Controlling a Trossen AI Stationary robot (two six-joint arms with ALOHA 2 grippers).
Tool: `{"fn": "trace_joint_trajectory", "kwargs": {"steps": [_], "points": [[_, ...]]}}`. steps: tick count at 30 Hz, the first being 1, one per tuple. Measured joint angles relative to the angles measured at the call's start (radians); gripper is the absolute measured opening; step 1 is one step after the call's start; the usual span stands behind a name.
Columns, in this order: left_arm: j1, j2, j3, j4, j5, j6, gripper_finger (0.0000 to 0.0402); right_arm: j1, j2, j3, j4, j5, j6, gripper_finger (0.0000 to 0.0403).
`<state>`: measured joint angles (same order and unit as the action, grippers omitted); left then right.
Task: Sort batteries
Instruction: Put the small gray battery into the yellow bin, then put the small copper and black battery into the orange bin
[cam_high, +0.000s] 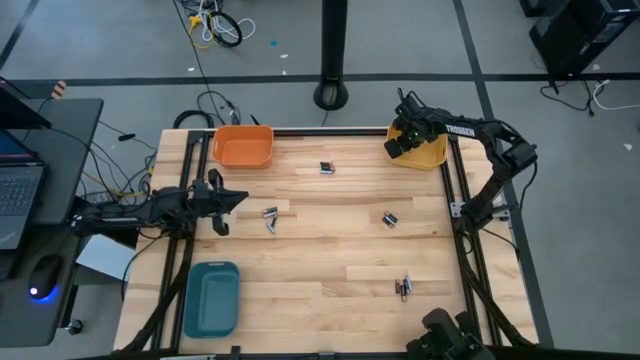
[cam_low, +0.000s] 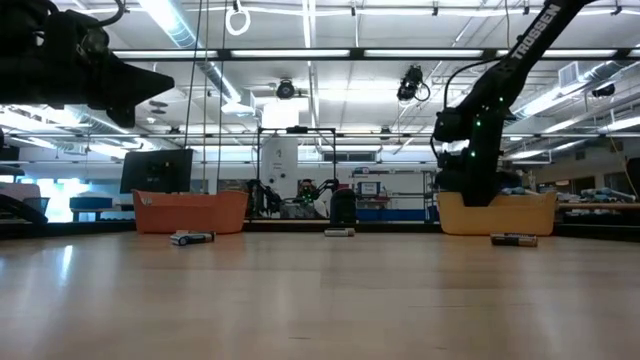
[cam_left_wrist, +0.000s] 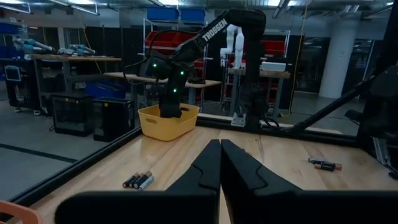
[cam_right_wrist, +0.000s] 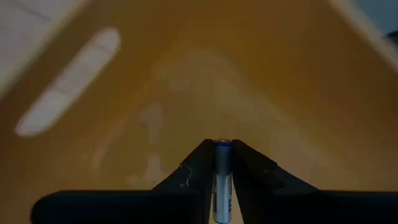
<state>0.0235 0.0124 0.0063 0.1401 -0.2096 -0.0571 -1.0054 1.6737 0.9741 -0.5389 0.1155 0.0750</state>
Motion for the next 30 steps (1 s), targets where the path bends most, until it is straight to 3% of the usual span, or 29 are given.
{"fn": "trace_joint_trajectory", "kwargs": {"steps": [12,15,20,25,30], "points": [[0.001,0.058,0.024,0.025,-0.006,0.019,0.0015,0.000,-0.124,0.000,-0.046,0.017,-0.105,0.0111],[0.001,0.128,0.044,0.016,-0.006,0.004,0.0015,0.011,-0.171,0.000,-0.069,-0.047,-0.145,0.0088],[0.001,0.282,0.093,0.021,0.002,-0.050,0.0015,0.103,-0.258,0.000,-0.064,-0.123,-0.203,0.0013],[0.002,0.460,0.167,0.021,0.002,-0.098,0.0015,0.244,-0.313,-0.021,0.002,-0.173,-0.203,0.0019],[0.003,0.644,0.324,-0.004,0.049,-0.110,0.0015,0.388,-0.362,-0.137,0.173,-0.222,-0.173,0.0008]]}}
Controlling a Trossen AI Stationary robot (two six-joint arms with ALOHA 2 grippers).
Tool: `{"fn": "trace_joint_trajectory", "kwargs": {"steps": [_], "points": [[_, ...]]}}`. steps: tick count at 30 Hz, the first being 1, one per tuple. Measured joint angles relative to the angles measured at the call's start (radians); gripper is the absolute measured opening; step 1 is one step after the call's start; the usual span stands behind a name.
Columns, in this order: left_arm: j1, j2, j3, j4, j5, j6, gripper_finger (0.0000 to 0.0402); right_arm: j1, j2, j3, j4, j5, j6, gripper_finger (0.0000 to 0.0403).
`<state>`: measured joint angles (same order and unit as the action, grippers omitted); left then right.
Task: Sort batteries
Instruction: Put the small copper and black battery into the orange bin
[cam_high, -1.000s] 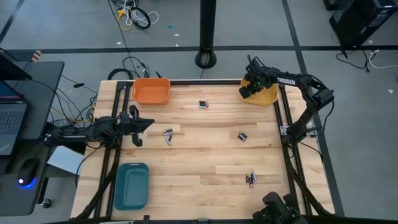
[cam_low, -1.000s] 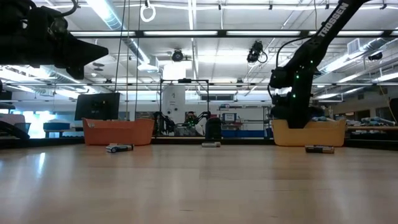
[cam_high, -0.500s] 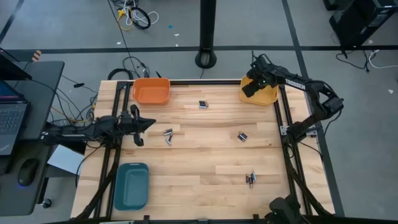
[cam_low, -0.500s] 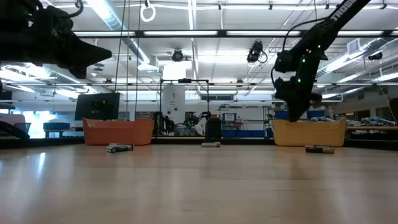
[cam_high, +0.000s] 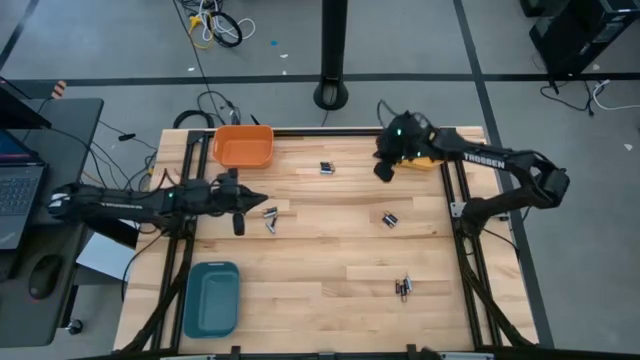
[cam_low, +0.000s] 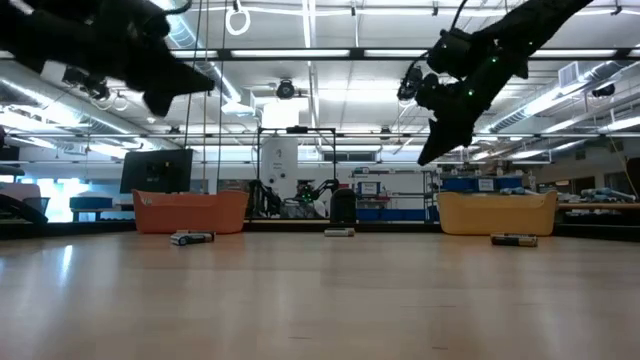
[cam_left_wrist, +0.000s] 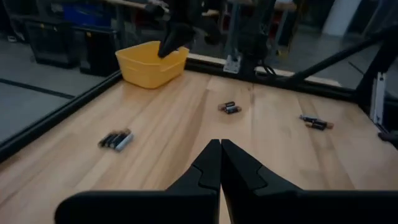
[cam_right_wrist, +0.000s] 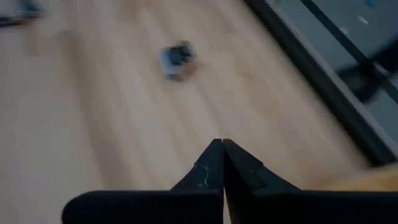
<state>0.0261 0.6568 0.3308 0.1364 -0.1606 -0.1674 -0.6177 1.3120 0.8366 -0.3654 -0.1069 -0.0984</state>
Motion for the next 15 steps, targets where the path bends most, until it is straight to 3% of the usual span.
{"fn": "trace_joint_trajectory", "kwargs": {"steps": [7,15], "points": [[0.035,0.239,0.267,-0.234,0.021,0.068,0.0015,0.187,-0.091,-0.211,0.244,-0.001,0.103,0.0009],[0.093,0.441,0.475,-0.567,0.207,0.026,0.0015,0.337,-0.140,-0.397,0.518,0.038,0.227,0.0015]]}}
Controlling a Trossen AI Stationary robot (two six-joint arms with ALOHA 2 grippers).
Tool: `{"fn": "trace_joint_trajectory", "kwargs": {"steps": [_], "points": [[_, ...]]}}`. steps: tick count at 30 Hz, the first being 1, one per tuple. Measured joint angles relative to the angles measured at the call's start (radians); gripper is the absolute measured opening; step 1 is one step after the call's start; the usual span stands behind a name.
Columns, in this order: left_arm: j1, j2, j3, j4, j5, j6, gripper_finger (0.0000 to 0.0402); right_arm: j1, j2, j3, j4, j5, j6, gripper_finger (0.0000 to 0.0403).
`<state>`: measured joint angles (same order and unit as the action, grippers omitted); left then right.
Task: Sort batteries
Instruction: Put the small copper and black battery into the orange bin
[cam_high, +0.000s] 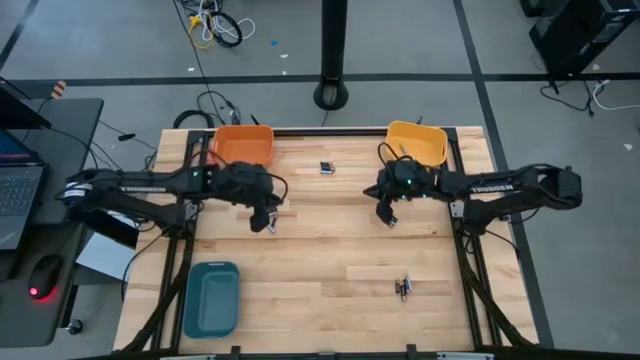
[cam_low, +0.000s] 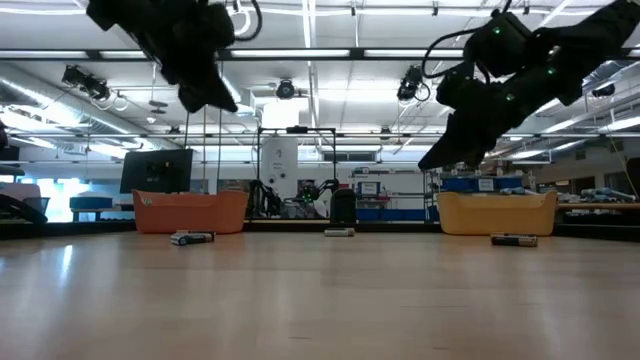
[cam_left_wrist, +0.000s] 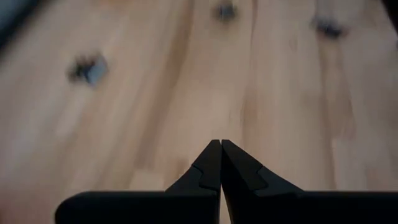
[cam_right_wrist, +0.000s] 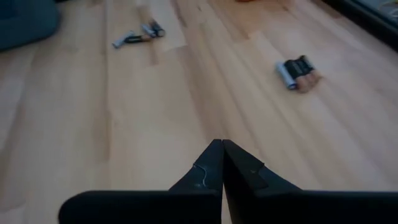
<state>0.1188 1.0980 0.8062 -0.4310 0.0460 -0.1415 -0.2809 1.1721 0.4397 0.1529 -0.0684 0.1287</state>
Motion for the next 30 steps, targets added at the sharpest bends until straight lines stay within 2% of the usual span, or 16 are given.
{"fn": "trace_joint_trajectory", "kwargs": {"steps": [4,9,14,20,26,30], "points": [[-0.001,0.076,0.027,-0.113,0.023,-0.079,0.0015,0.058,0.002,-0.021,0.035,0.053,0.036,0.0013],[-0.001,0.186,0.027,-0.155,0.104,-0.238,0.0015,0.108,0.003,-0.021,0.053,0.110,0.056,0.0016],[0.005,0.308,0.027,-0.135,0.101,-0.350,0.0027,0.129,0.003,-0.021,0.082,0.111,0.060,0.0017],[0.023,0.416,0.040,-0.119,0.089,-0.462,0.0067,0.144,0.003,-0.021,0.087,0.112,0.051,0.0016],[0.023,0.469,0.086,-0.127,0.105,-0.513,0.0114,0.144,0.003,-0.021,0.086,0.113,0.018,0.0019],[0.024,0.494,0.127,-0.192,0.080,-0.530,0.0130,0.144,0.003,-0.021,0.085,0.113,0.008,0.0014]]}}
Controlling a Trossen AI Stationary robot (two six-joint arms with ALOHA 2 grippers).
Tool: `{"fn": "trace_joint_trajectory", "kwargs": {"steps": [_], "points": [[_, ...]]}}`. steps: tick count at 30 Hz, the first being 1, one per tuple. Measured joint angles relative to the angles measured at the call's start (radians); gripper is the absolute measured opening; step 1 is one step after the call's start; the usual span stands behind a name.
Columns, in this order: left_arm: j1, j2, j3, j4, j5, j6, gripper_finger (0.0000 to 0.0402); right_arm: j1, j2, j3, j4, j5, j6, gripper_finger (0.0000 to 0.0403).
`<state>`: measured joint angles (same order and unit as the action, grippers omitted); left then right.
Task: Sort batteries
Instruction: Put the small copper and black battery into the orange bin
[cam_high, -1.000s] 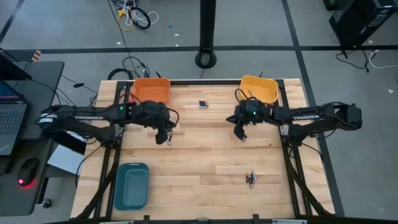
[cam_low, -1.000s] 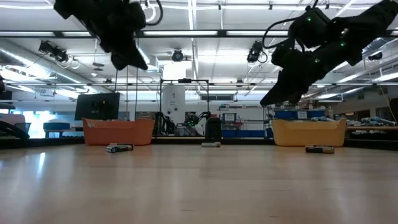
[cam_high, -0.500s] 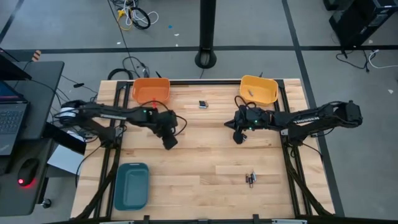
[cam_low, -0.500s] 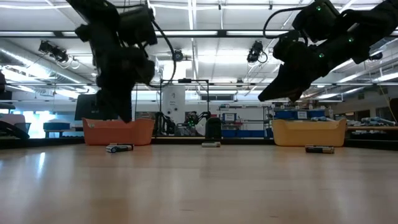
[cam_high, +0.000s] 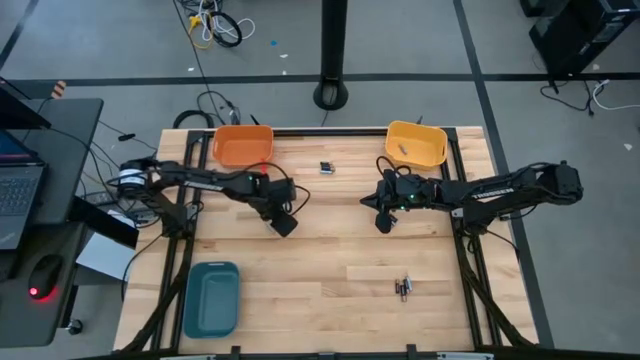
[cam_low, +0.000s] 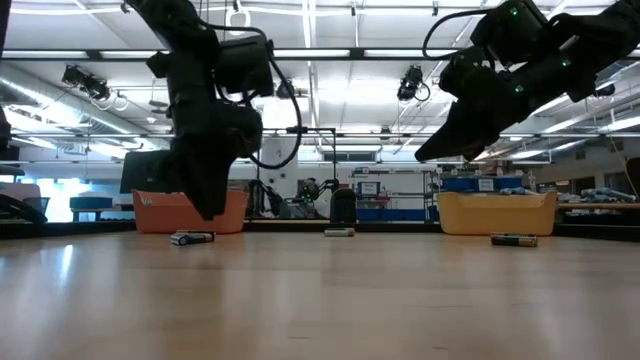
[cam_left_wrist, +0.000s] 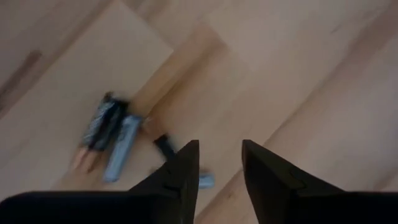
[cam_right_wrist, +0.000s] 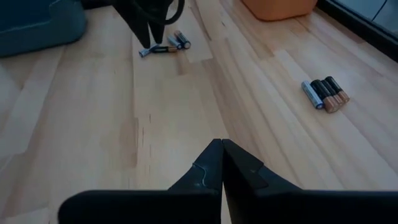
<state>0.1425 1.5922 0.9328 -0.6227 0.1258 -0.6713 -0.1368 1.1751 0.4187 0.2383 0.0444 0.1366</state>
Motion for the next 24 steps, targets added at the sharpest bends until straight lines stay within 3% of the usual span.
{"fn": "trace_joint_trajectory", "kwargs": {"steps": [5,24], "points": [[0.000,0.017,0.036,-0.093,-0.043,-0.026,0.0132,0.000,0.000,0.000,-0.004,0.000,-0.008,0.0019],[0.000,0.018,0.036,-0.096,-0.085,-0.119,0.0132,0.000,0.000,0.000,-0.004,0.000,-0.035,0.0026]]}}
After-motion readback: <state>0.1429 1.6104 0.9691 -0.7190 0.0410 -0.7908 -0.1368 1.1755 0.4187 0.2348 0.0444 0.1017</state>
